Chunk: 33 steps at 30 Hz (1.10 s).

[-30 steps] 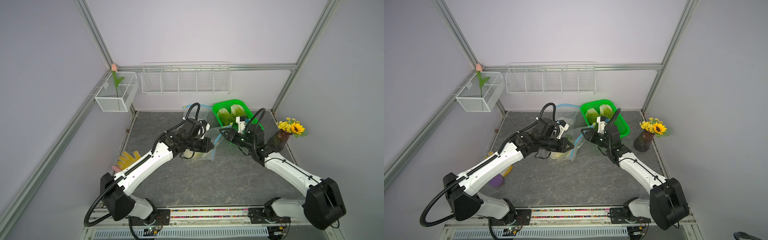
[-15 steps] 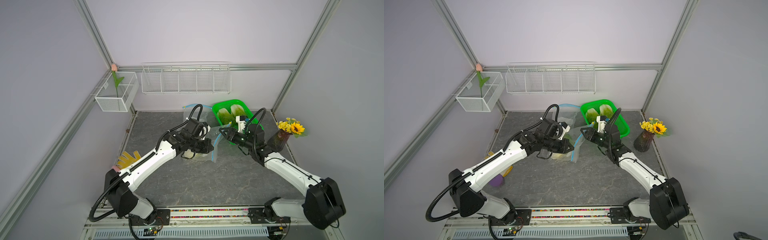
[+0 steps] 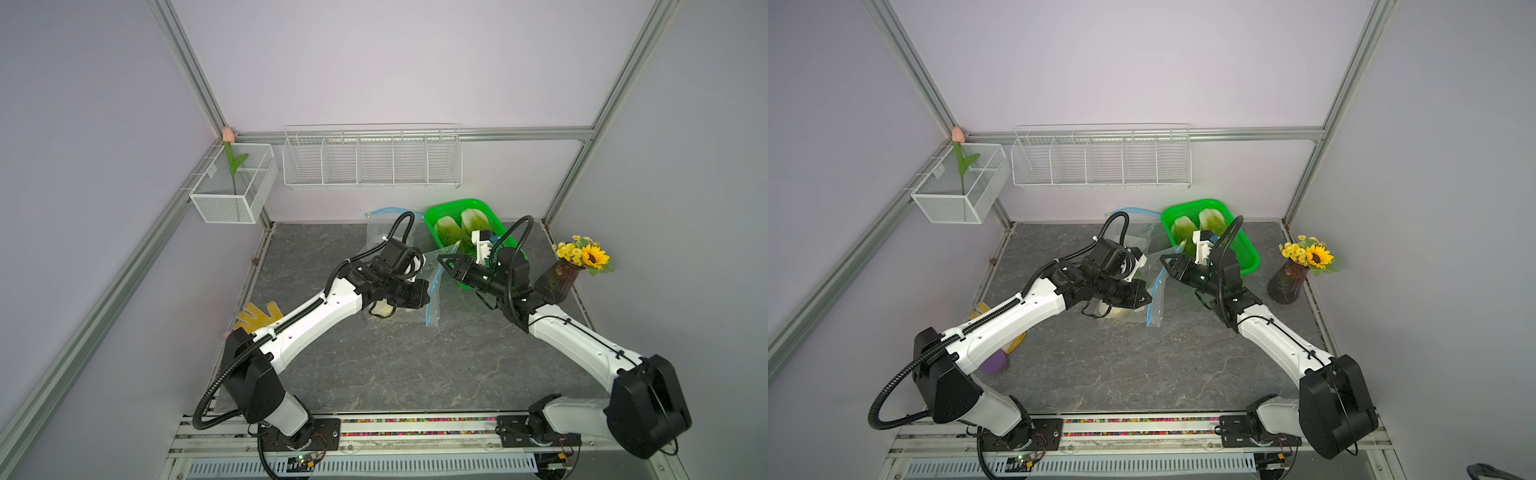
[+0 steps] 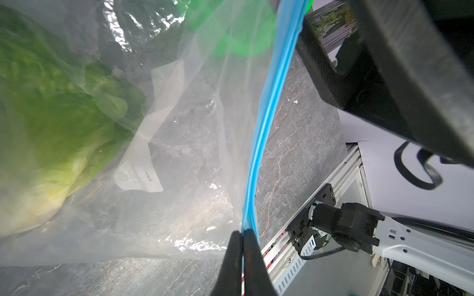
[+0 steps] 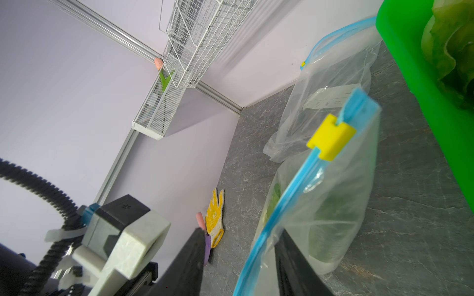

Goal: Open the zip-top bag and take out the chinese cabbages
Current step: Open the zipper of the food storage bag at the center of the board.

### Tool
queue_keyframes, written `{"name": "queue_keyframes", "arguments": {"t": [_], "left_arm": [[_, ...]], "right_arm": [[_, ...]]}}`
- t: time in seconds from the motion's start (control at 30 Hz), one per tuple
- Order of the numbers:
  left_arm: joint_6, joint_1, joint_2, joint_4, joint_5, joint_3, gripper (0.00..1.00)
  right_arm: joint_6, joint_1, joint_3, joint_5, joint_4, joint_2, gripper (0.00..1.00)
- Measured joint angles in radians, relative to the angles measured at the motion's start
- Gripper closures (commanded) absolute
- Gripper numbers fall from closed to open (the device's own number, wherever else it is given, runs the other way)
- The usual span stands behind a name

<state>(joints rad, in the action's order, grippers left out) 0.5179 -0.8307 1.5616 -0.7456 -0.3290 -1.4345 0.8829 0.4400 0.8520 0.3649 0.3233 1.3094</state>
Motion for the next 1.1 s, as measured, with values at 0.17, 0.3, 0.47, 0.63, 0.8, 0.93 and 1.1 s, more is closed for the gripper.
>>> {"name": "queue_keyframes", "arguments": {"t": [0.17, 0.3, 0.47, 0.63, 0.8, 0.93, 1.1], "left_arm": [[0.001, -0.001, 0.006, 0.01, 0.012, 0.0, 0.93], [0.004, -0.001, 0.025, 0.031, 0.012, 0.0, 1.0], [0.004, -0.001, 0.066, 0.048, 0.016, -0.027, 1.0], [0.0, -0.001, 0.078, 0.049, 0.031, -0.068, 1.0], [0.0, -0.001, 0.075, 0.058, 0.045, -0.071, 1.0], [0.0, -0.001, 0.075, 0.059, 0.045, -0.071, 1.0], [0.0, -0.001, 0.076, 0.06, 0.045, -0.072, 1.0]], "right_arm": [[0.0, 0.0, 0.0, 0.0, 0.01, -0.001, 0.53], [-0.001, 0.0, -0.001, 0.0, 0.01, -0.008, 0.52], [-0.01, 0.0, -0.002, -0.004, -0.004, -0.032, 0.45], [-0.06, 0.0, -0.003, -0.037, -0.077, -0.097, 0.33], [-0.154, 0.003, 0.0, -0.112, -0.246, -0.203, 0.34], [-0.253, 0.047, 0.005, -0.167, -0.414, -0.252, 0.36], [-0.347, 0.144, 0.006, -0.21, -0.573, -0.261, 0.37]]}}
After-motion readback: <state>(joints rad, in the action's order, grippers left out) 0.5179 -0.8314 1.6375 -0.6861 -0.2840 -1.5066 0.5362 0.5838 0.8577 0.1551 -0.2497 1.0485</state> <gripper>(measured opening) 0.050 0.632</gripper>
